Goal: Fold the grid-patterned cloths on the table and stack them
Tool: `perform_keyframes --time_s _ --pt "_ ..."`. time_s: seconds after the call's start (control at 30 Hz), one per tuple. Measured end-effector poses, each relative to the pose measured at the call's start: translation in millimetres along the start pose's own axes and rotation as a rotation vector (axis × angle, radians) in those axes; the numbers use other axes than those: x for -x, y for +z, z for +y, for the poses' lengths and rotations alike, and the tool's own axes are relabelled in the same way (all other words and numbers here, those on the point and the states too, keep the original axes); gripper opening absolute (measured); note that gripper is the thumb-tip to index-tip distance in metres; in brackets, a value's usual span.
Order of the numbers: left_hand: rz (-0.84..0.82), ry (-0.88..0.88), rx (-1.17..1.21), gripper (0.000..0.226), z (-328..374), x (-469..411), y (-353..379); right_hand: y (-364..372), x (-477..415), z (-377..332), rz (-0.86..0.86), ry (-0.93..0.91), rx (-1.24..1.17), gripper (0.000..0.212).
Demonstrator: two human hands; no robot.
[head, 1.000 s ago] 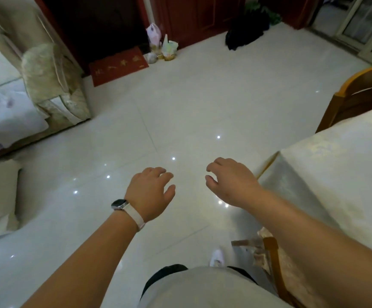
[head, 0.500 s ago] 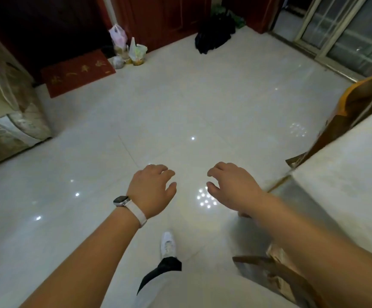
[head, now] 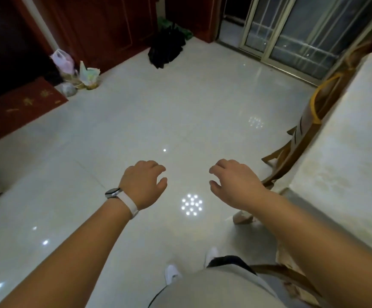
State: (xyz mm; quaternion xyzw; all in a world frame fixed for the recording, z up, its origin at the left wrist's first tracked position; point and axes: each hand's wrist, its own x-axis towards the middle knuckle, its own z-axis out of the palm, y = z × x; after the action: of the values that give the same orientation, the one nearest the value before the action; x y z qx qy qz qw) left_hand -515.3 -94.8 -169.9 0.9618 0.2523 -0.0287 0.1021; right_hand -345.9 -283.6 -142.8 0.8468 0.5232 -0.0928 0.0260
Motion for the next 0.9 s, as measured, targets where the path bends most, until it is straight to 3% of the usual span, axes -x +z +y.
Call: perform_keyframes --time_s 0.33,0.57,0.67,0.9 --pt "-0.118 0.09 -0.021 0.037 20 -92 13 21 -66 55 -0.08 0.087 -0.093 0.039" --pt "-0.068 0.104 -0.079 0.042 46 -193 -11 3 -132 129 -0.08 0.076 -0.153 0.04" --pt "-0.032 0.123 -0.092 0.035 68 -234 -22 -8 -152 164 -0.056 0.083 -0.155 0.039" --pt "-0.046 0.224 -0.158 0.037 110 -307 -33 -25 -177 225 0.021 0.18 -0.175 0.04"
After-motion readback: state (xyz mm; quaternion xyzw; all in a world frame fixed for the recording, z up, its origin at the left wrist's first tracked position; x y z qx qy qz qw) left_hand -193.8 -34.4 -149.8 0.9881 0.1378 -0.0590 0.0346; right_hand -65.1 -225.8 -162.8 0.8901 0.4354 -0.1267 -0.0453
